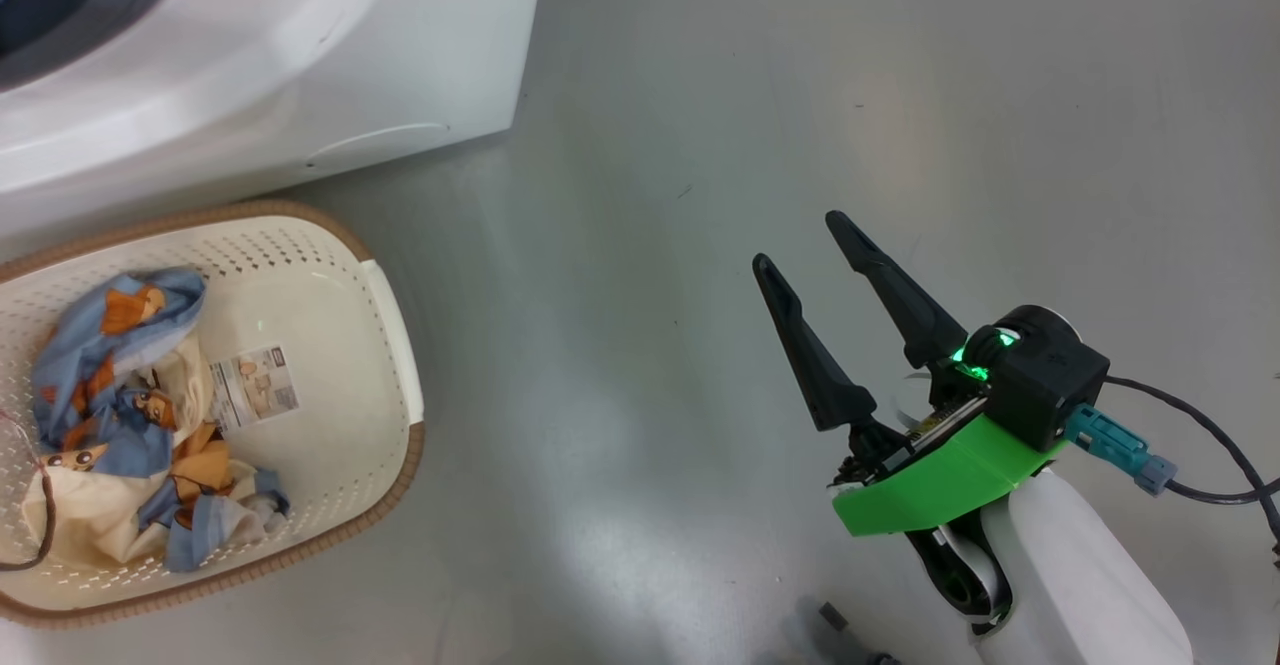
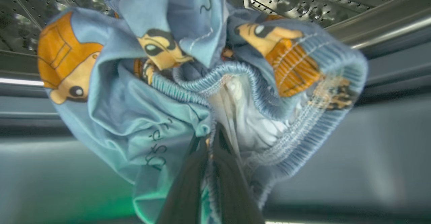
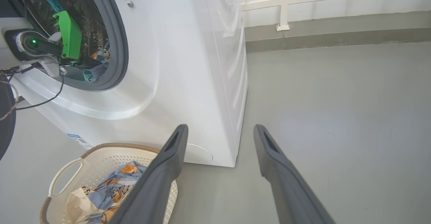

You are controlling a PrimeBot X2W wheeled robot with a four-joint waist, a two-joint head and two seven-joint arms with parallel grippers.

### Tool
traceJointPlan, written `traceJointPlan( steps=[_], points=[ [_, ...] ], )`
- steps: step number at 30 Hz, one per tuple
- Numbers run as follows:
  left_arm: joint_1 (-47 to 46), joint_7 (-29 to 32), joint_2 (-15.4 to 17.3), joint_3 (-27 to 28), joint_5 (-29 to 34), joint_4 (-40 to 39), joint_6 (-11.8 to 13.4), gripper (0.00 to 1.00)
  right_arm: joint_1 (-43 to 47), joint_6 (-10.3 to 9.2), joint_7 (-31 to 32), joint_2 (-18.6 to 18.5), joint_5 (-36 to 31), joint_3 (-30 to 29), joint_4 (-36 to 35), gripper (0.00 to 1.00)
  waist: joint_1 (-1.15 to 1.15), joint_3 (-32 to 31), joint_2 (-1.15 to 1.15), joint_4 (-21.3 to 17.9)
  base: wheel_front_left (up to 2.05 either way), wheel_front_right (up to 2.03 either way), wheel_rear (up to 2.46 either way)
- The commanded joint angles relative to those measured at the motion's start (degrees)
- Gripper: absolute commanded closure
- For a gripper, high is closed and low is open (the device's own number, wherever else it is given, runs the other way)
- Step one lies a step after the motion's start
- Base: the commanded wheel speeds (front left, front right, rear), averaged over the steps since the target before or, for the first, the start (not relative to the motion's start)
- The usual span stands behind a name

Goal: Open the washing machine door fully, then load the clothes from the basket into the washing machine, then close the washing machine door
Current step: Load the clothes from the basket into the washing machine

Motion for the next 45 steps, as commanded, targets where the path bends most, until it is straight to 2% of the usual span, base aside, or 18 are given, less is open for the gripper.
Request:
traceJointPlan(
  steps=[1,8,15,24,33,38,40,41,45],
  points=[
    [-1.8,-0.7,3.2,1.2,0.0,-2.2,0.6,1.0,0.6,0.09,-0.7,0.1,0.5,1.2,-1.4,0.0,0.0,0.3,0.0,-0.1,0.0,0.0,0.0],
    [-4.1,-7.5,4.5,1.7,2.4,-4.8,2.8,1.0,-0.1,0.09,-0.7,0.0,1.0,1.5,-1.7,0.0,0.0,1.7,0.0,-0.7,0.0,0.0,0.0],
    [-9.5,-18.8,7.3,1.3,8.2,-6.5,5.9,1.0,-1.6,0.09,-0.7,0.3,1.8,2.9,-2.2,0.0,0.0,4.8,0.0,-3.2,0.0,0.0,0.0],
    [-16.3,-32.0,9.6,-0.9,15.6,-5.4,8.3,1.0,-3.2,0.09,-0.7,0.4,2.5,4.3,-2.6,0.0,0.0,8.1,0.0,-5.2,0.0,0.0,0.0],
    [-16.8,-34.7,8.0,0.6,12.8,0.2,8.2,1.0,-4.2,0.09,-0.7,0.2,2.9,5.3,-2.7,0.0,0.0,9.4,0.0,-5.5,0.0,0.0,0.0],
    [-16.9,-35.2,6.9,1.5,10.4,2.3,6.7,1.0,-4.2,0.09,-0.7,-0.3,3.0,5.2,-2.5,0.0,0.0,9.4,0.0,-5.0,0.0,0.0,0.0],
    [-16.9,-35.7,6.6,1.7,10.0,2.9,6.5,0.37,-4.3,0.09,-0.7,-0.4,3.1,5.2,-2.4,0.0,0.0,9.3,0.0,-4.8,0.0,0.0,0.0],
    [-17.0,-35.8,6.5,1.7,9.7,3.2,6.3,0.0,-4.3,0.09,-0.7,-0.5,3.1,5.2,-2.4,0.0,0.0,9.1,0.0,-4.6,0.0,0.0,0.0],
    [-16.7,-36.8,5.8,1.8,8.8,4.3,5.6,0.0,-4.2,0.09,-0.7,-0.9,3.0,5.0,-2.2,0.0,0.0,8.3,0.0,-3.9,0.0,0.0,0.0]
  ],
)
